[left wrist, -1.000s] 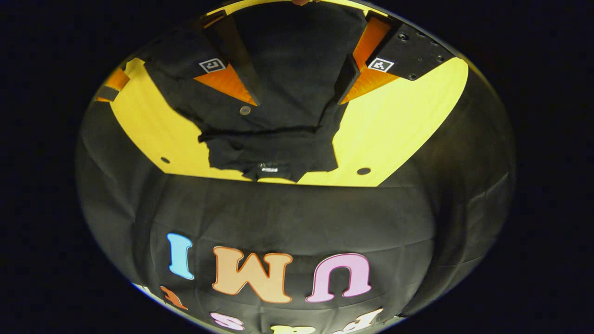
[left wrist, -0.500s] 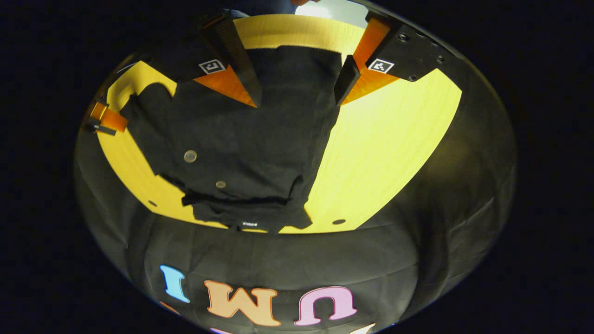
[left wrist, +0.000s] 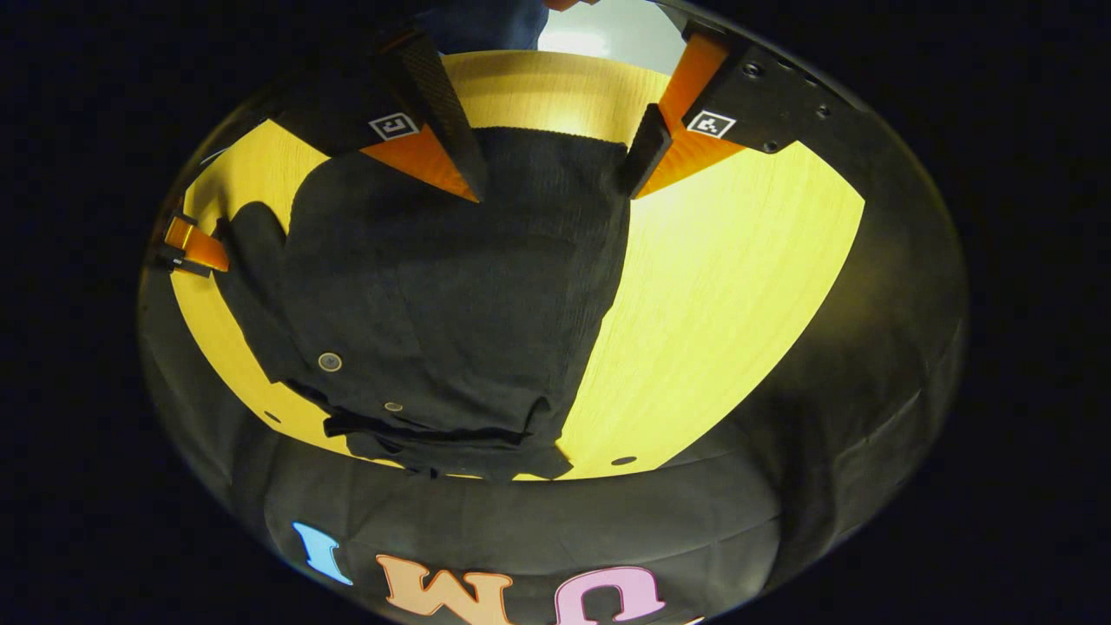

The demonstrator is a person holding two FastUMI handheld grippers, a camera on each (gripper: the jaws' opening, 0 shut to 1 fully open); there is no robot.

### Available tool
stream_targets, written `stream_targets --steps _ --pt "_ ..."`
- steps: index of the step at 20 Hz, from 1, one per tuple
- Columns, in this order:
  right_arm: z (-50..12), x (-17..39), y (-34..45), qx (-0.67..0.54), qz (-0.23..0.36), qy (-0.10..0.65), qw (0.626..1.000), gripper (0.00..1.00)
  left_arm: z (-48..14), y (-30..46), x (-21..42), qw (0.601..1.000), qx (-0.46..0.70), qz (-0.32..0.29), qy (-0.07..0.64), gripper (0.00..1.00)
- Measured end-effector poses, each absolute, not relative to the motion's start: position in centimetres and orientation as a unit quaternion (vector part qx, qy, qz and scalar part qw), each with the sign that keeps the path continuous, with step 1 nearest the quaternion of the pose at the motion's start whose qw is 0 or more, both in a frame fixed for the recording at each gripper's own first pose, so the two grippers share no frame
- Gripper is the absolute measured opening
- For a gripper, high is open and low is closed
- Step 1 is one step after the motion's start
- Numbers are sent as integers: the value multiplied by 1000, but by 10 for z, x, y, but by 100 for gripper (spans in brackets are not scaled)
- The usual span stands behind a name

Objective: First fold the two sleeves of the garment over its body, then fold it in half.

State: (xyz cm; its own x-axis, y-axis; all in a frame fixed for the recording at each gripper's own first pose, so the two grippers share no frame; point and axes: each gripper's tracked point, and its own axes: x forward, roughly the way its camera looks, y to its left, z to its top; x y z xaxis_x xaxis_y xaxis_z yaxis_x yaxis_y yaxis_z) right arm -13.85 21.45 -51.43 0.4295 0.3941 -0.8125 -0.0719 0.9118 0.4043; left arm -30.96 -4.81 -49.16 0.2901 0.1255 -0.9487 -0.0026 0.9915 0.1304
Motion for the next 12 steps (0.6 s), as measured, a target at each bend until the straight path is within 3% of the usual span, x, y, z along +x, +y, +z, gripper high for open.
stream_targets --steps 1,3,4,5,9,12 --pt "-515 -140 215 148 143 515 832 94 -493 -50 -313 797 50 43 600 97" --pt "-515 -140 216 129 148 511 837 99 -492 -49 -310 801 52 40 595 97" --pt "-515 -139 216 128 147 509 838 94 -491 -50 -310 804 49 39 591 96" --pt "-516 -141 216 131 144 508 839 94 -492 -50 -312 803 45 39 593 93" --pt "-515 -141 217 132 142 499 845 99 -492 -54 -311 805 40 32 591 96" --pt "-515 -143 224 132 150 497 844 98 -493 -55 -311 803 39 25 595 91"
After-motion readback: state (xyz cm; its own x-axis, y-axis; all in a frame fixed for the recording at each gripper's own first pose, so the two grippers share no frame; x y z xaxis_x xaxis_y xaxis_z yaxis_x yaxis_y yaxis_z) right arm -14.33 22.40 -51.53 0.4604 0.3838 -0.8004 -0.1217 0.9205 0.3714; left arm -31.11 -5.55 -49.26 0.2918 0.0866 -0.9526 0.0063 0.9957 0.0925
